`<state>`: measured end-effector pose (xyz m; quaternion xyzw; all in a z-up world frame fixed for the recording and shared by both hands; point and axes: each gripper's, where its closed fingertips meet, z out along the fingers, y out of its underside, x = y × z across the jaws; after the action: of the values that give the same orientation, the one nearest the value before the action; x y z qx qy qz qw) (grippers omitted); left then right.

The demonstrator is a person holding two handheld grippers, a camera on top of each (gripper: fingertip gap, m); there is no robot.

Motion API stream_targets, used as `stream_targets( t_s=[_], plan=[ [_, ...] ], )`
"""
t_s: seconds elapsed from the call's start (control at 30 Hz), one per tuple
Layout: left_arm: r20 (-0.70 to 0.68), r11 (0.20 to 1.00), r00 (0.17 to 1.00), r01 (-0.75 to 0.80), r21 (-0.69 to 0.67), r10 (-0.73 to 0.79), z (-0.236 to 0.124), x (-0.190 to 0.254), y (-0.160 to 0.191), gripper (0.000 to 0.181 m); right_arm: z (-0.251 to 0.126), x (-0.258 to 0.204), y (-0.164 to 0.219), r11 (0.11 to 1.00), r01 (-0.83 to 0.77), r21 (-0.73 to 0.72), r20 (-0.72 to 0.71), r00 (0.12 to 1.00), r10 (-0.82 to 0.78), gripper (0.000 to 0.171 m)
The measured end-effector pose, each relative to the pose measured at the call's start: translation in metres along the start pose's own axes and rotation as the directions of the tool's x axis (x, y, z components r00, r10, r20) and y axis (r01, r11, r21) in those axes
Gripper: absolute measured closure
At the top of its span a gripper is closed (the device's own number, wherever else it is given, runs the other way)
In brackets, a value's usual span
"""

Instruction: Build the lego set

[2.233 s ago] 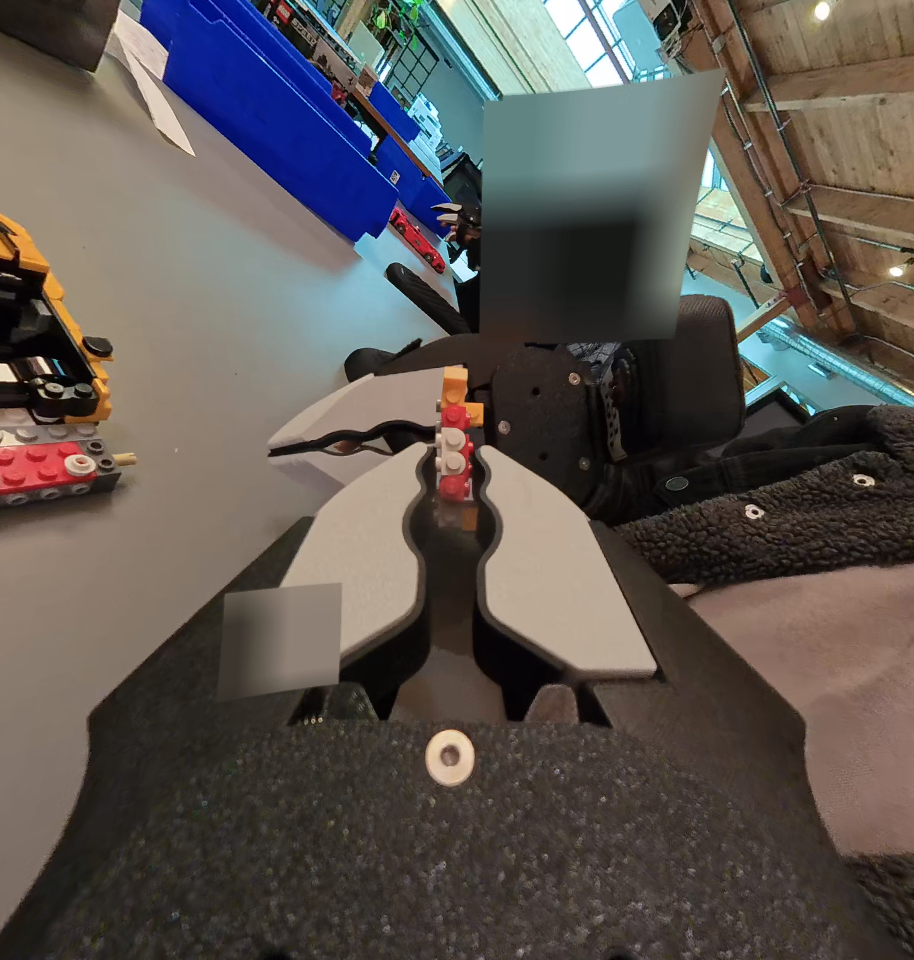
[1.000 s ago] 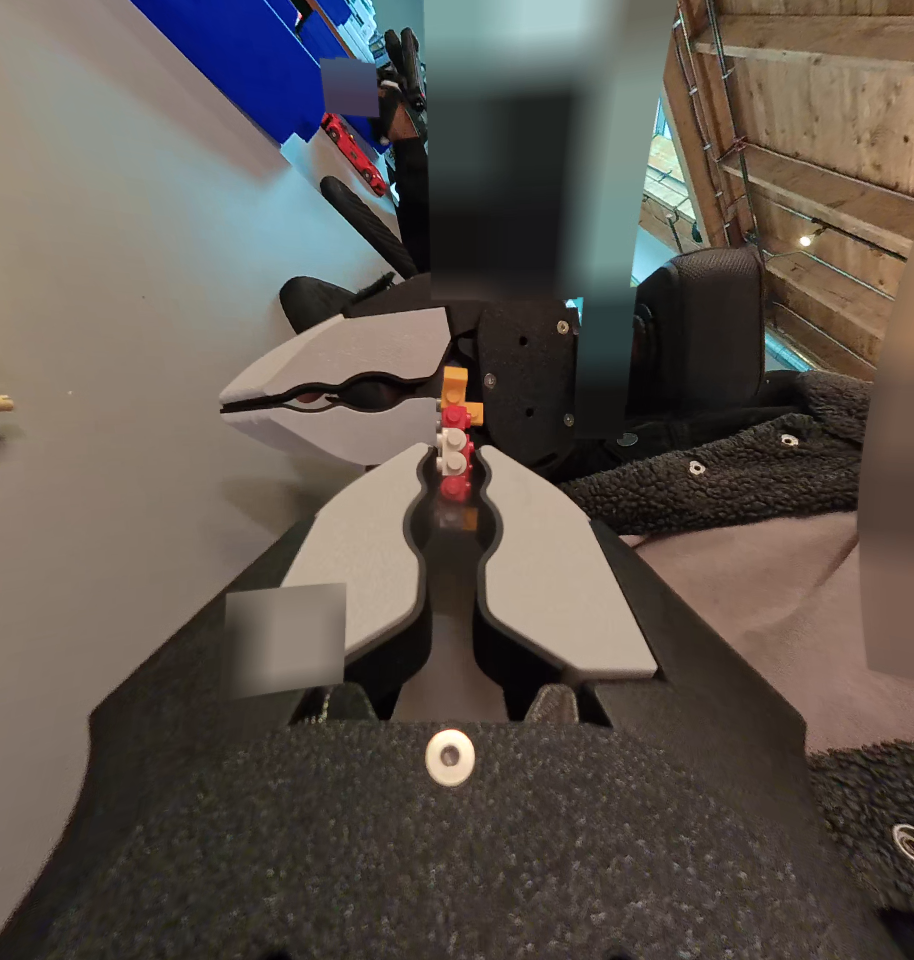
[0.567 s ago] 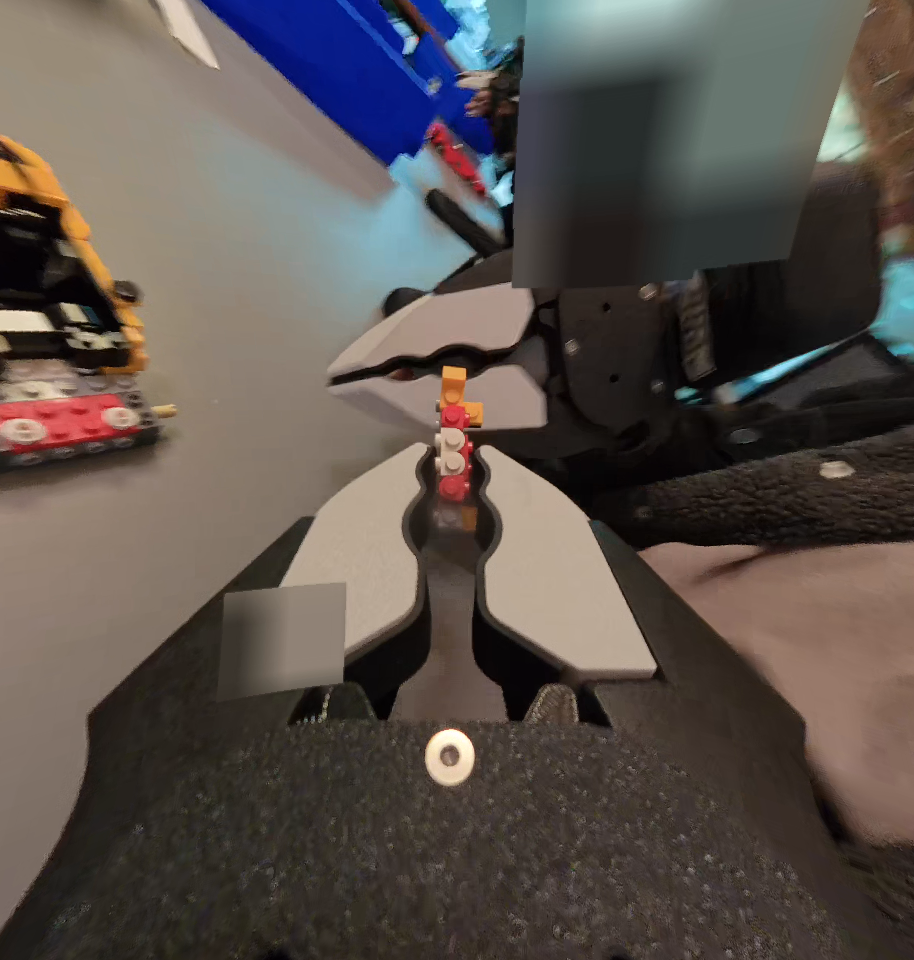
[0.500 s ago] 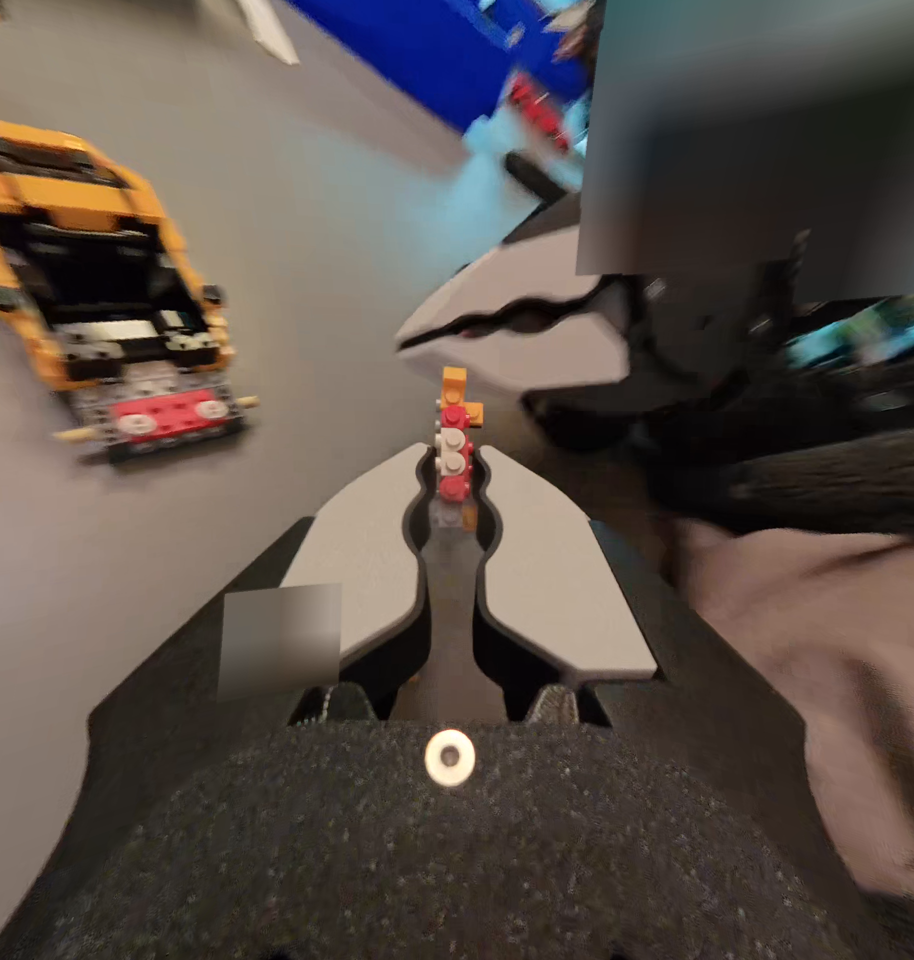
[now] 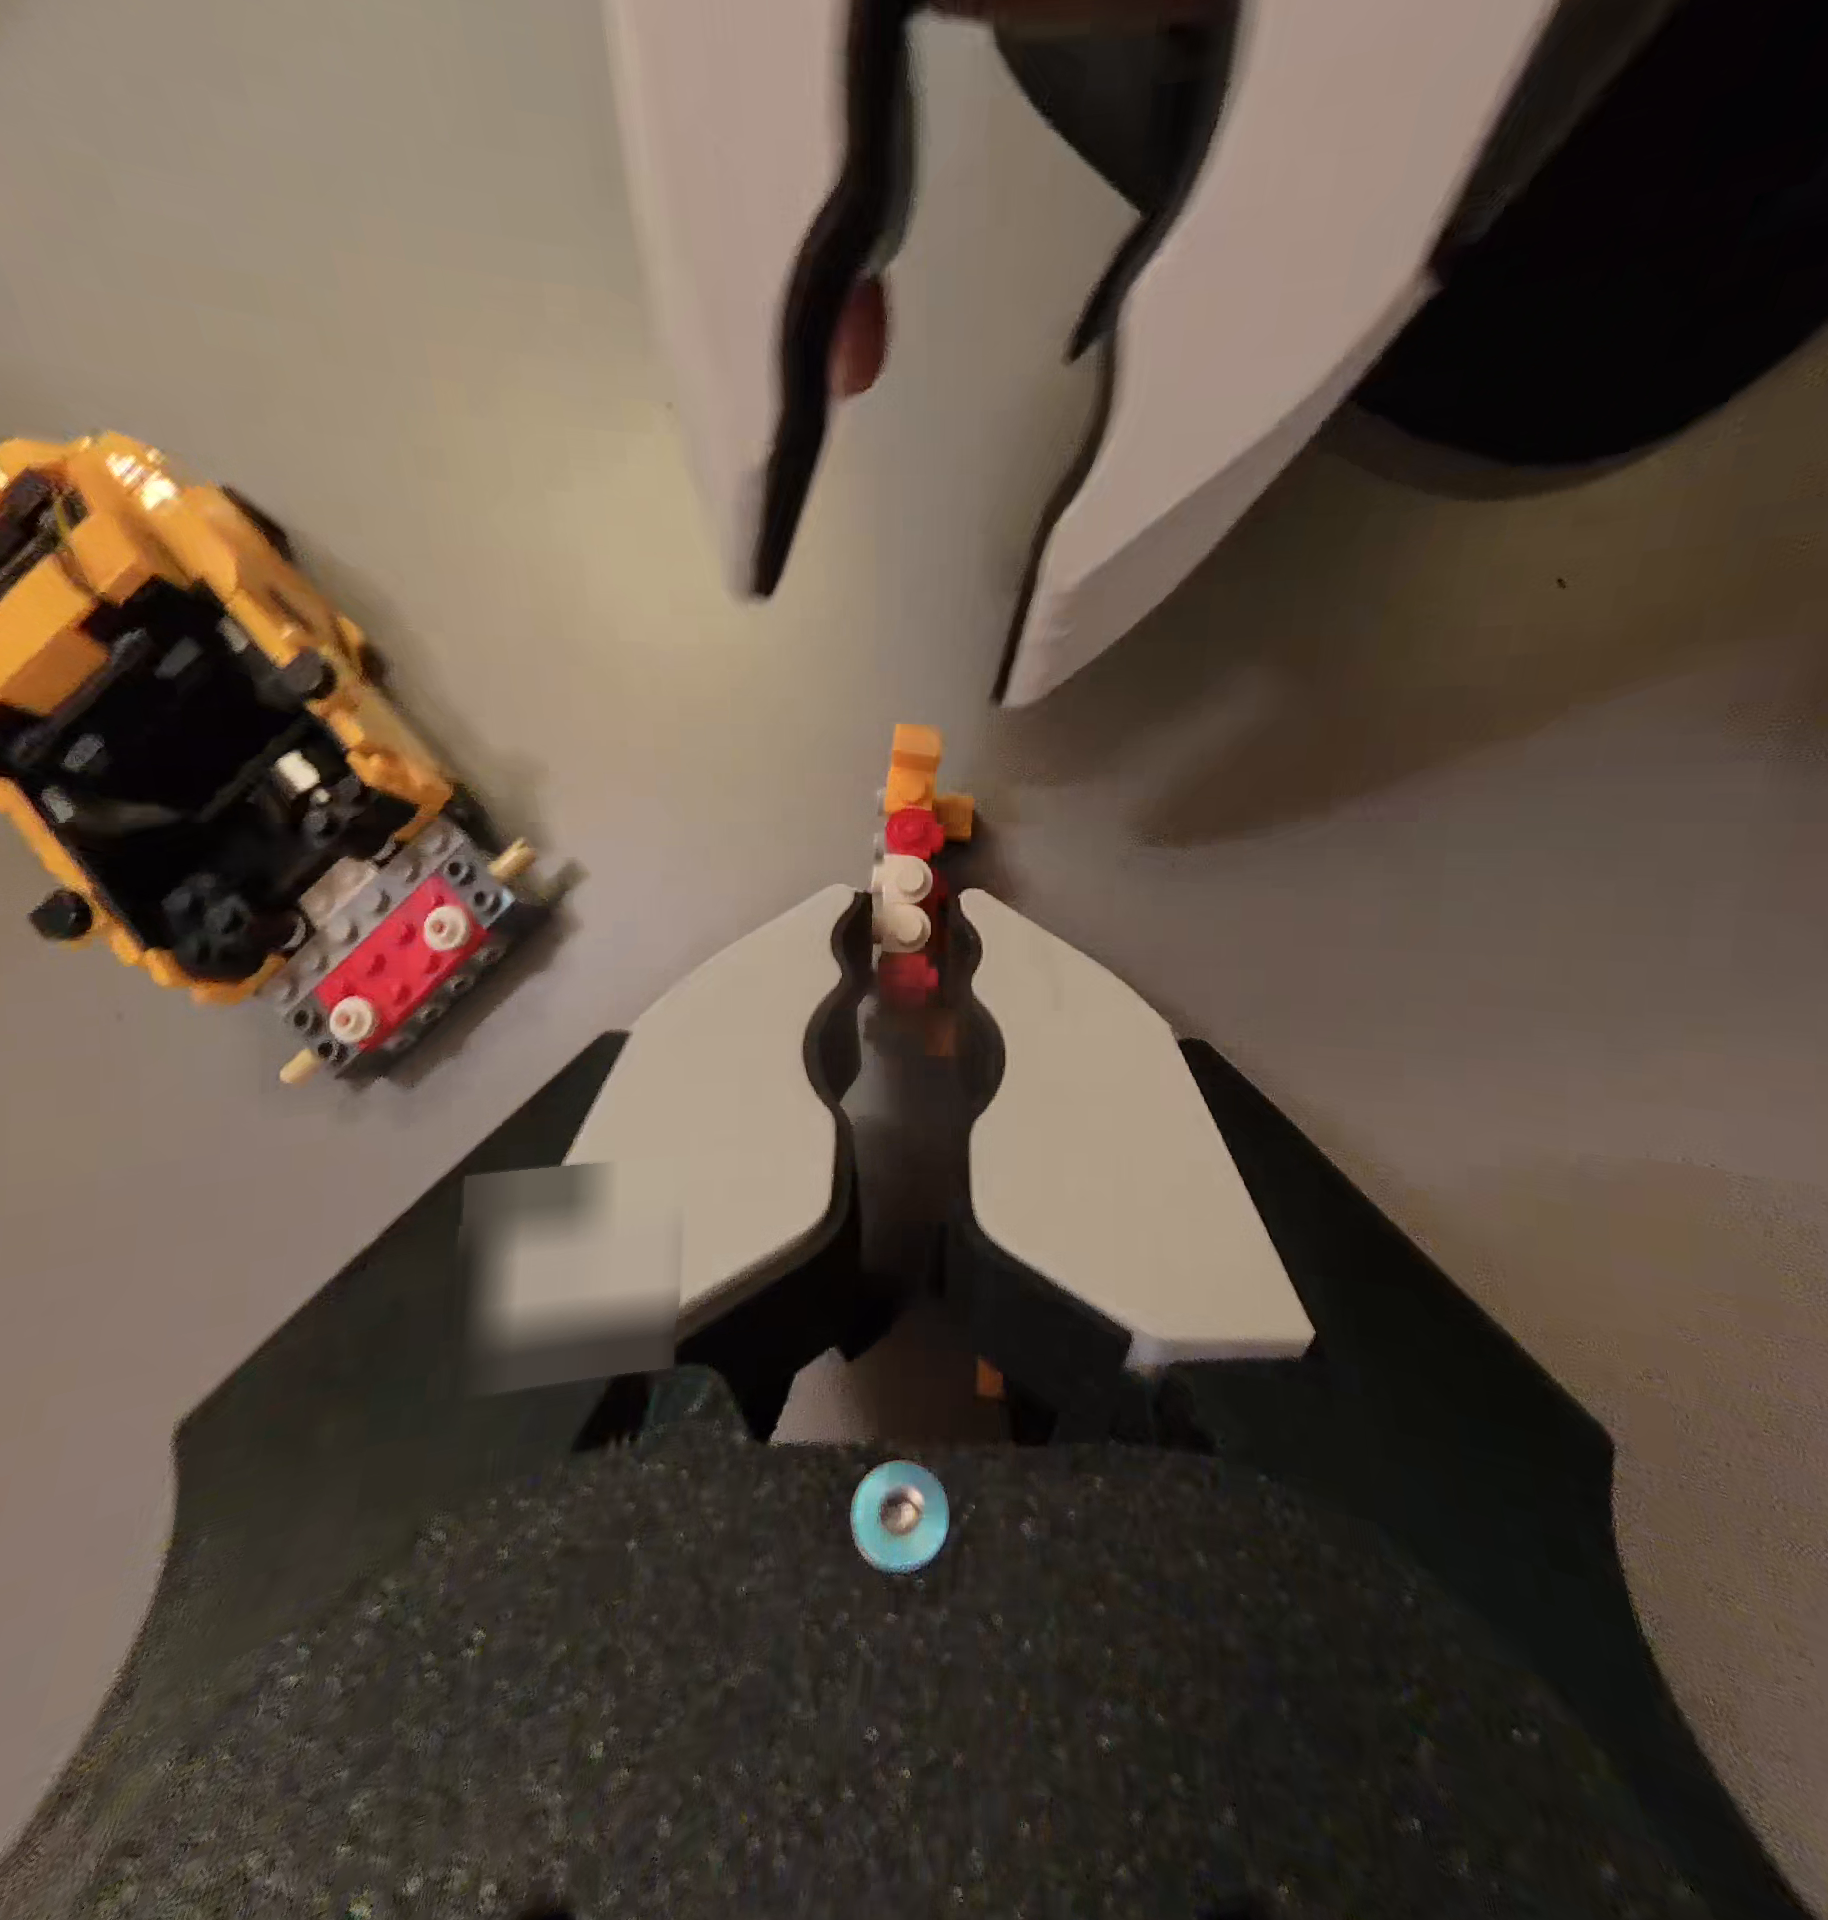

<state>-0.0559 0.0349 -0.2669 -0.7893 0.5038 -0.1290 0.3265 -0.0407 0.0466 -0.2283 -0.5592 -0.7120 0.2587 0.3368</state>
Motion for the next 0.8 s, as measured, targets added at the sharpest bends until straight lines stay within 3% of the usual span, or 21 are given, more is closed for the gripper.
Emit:
stream_targets(
  t_s=[0.1, 0.3, 0.47, 0.67, 0.8],
  plan=[
    [-0.008, 0.999, 0.999, -0.033, 0.004, 0.033, 0.000, 0.004, -0.001, 0.169, 0.014, -0.006, 0.005, 0.996, 0.057, -0.066, 0.082, 0.995, -0.051, 0.139],
    [-0.023, 0.999, 1.000, -0.017, 0.039, 0.018, -0.004, 0.002, 0.003, 0.165, 0.026, -0.005, 0.003, 0.996, 0.050, -0.073, 0.132, 0.990, -0.040, 0.171],
    [-0.022, 0.996, 1.000, -0.002, 0.085, 0.004, -0.016, -0.004, 0.005, 0.161, 0.026, -0.006, 0.003, 0.998, 0.017, -0.062, 0.148, 0.989, -0.008, 0.170],
    [-0.035, 0.997, 0.999, 0.005, 0.080, -0.002, -0.032, -0.007, 0.014, 0.160, 0.017, -0.011, 0.002, 0.997, 0.027, -0.073, 0.204, 0.979, -0.012, 0.145],
    [-0.063, 0.999, 0.998, 0.011, 0.040, -0.008, -0.042, -0.009, 0.028, 0.164, 0.033, -0.014, 0.010, 0.990, 0.037, -0.137, 0.196, 0.981, -0.009, 0.149]
  ],
)
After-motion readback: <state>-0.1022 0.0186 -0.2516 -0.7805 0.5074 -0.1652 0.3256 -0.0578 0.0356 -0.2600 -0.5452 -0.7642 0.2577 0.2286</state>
